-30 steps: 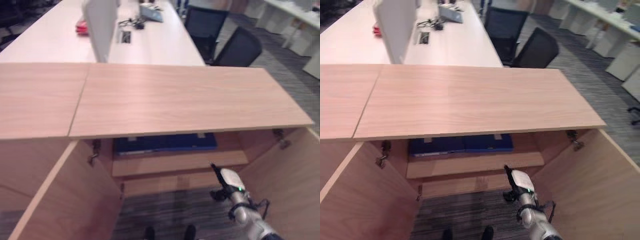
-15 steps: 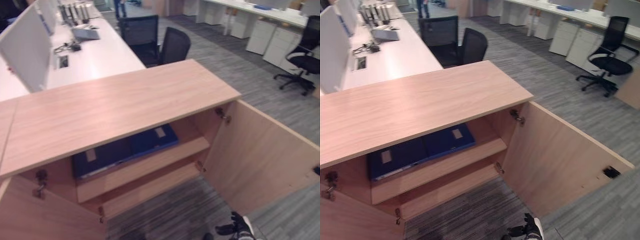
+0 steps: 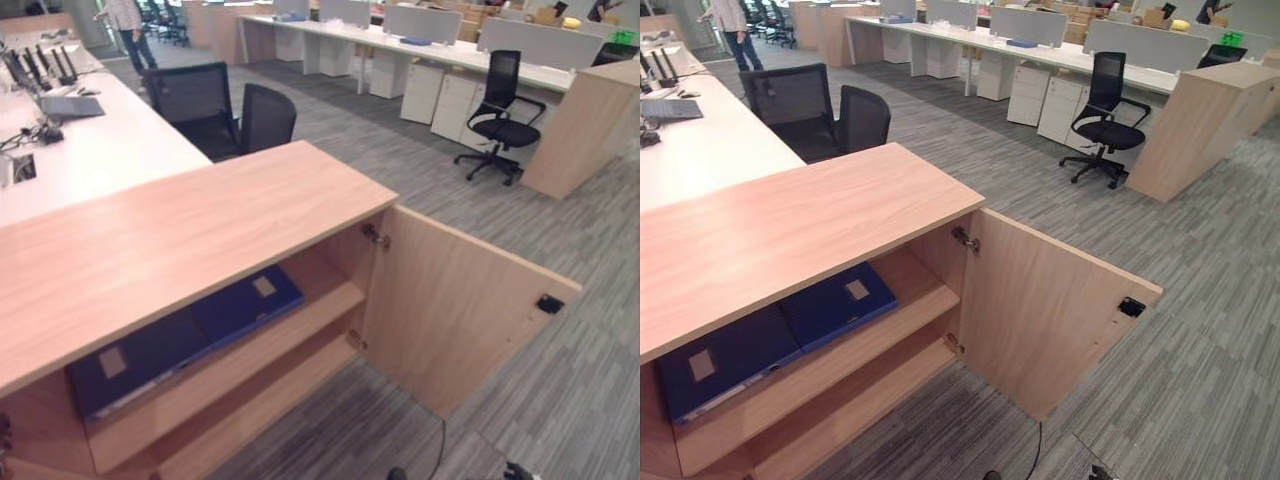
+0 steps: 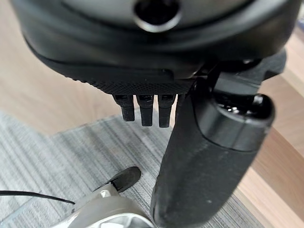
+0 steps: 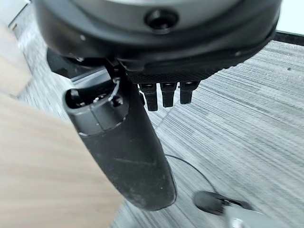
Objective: Put the empty folder in the office cabinet
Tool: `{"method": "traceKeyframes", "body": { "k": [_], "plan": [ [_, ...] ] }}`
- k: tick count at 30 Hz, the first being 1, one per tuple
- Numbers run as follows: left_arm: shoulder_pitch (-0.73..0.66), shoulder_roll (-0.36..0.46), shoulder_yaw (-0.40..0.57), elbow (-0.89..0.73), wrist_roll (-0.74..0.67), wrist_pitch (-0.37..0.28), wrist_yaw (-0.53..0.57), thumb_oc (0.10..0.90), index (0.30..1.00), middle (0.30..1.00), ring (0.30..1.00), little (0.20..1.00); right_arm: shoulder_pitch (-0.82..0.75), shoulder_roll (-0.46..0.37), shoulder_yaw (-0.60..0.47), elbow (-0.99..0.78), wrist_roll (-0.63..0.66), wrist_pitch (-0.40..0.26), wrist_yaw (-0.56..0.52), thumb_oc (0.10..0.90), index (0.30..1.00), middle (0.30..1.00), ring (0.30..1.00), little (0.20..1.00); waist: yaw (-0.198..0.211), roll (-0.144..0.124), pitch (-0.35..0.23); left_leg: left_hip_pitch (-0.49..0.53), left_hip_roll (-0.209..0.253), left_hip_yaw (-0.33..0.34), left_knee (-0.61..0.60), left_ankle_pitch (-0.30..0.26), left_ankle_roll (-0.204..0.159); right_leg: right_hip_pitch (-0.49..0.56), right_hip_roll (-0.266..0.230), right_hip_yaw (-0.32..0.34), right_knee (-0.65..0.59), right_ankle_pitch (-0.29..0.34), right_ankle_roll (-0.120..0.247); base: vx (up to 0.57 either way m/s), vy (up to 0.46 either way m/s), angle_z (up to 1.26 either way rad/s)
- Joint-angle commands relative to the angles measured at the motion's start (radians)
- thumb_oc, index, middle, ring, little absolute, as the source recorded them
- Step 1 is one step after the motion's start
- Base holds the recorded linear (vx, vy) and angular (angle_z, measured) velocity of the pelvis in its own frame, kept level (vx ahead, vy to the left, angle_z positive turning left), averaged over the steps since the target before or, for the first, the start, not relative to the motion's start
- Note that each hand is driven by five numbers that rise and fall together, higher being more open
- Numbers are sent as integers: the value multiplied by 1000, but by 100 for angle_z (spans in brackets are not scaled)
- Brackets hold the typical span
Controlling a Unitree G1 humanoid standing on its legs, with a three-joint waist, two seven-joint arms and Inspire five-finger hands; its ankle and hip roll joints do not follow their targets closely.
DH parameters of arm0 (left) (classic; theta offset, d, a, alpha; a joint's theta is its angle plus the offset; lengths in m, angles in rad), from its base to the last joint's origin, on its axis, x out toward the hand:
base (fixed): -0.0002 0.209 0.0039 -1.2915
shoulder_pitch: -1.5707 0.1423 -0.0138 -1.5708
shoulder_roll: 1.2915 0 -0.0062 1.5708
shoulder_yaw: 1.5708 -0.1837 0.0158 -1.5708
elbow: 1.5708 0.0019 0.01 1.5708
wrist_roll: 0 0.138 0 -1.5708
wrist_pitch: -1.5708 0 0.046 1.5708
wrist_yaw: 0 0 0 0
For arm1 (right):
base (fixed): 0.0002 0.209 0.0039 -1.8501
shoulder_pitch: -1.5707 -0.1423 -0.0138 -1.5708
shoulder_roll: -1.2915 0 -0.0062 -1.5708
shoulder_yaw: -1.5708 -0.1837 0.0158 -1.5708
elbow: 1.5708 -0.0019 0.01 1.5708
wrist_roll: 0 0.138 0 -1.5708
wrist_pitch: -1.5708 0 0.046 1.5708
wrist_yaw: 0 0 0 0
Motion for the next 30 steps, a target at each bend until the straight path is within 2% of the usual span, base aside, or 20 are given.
{"method": "traceKeyframes", "body": {
  "k": [1, 3, 5, 9, 13, 17, 23, 30],
  "plan": [
    [-47, 16, 34, 5, 4, -10, -6, 800, 900, 900, 900, 900, -104, -155, -131, -113, -18, -72, -81, 800, 900, 900, 900, 900, 1, -8, 47, 1, 32, -74, 34, -43, 9, 32, 11, 38, 62, -108, 29, 30, -106, -12],
    [-45, 15, 33, 0, 3, -10, -8, 800, 900, 900, 900, 900, -100, -172, -146, -132, -24, -75, -90, 800, 900, 900, 900, 900, -1, -5, 47, 2, 35, -74, 35, -43, 7, 34, 16, 38, 62, -112, 26, 22, -77, -10],
    [-39, 17, 22, -15, 7, -7, -19, 800, 900, 900, 900, 900, -122, -244, -194, -168, -29, -83, -110, 800, 900, 900, 900, 900, -1, 5, 50, 2, 51, -71, 40, -30, -1, 44, 37, 36, 54, -127, 14, 28, -129, -11],
    [-32, 25, 12, -25, 18, -3, -36, 800, 900, 900, 900, 900, -137, -330, -232, -218, -47, -88, -112, 800, 900, 900, 900, 900, 1, 12, 54, -2, 70, -70, 45, -15, -10, 58, 60, 31, 37, -144, 0, 11, -97, -6],
    [-27, 35, 0, -25, 22, 0, -46, 800, 900, 900, 900, 900, -202, -425, -257, -191, -29, -94, -120, 800, 900, 900, 900, 900, 12, 18, 66, -9, 85, -81, 51, 3, -20, 74, 81, 22, 24, -157, -13, 3, -103, -2],
    [-28, 38, -5, -23, 14, -1, -50, 800, 900, 900, 900, 900, -260, -486, -256, -175, -15, -98, -123, 800, 900, 900, 900, 900, 18, 27, 79, -17, 95, -90, 56, 23, -28, 78, 91, 14, 19, -165, -20, 2, -84, 9],
    [-32, 43, -12, -19, 3, -5, -57, 800, 900, 900, 900, 900, -356, -585, -195, -163, -11, -111, -84, 800, 900, 900, 900, 900, 25, 48, 101, -31, 105, -102, 62, 80, -46, 79, 99, -1, 28, -179, -32, -11, -60, 10],
    [-41, 54, -23, -22, -11, -15, -67, 800, 900, 900, 900, 900, -510, -650, 2, -192, 19, -137, 36, 800, 900, 900, 900, 900, 33, 58, 107, -29, 113, -108, 59, 133, -63, 86, 109, -11, 30, -190, -42, 2, -38, 3]
  ]
}}
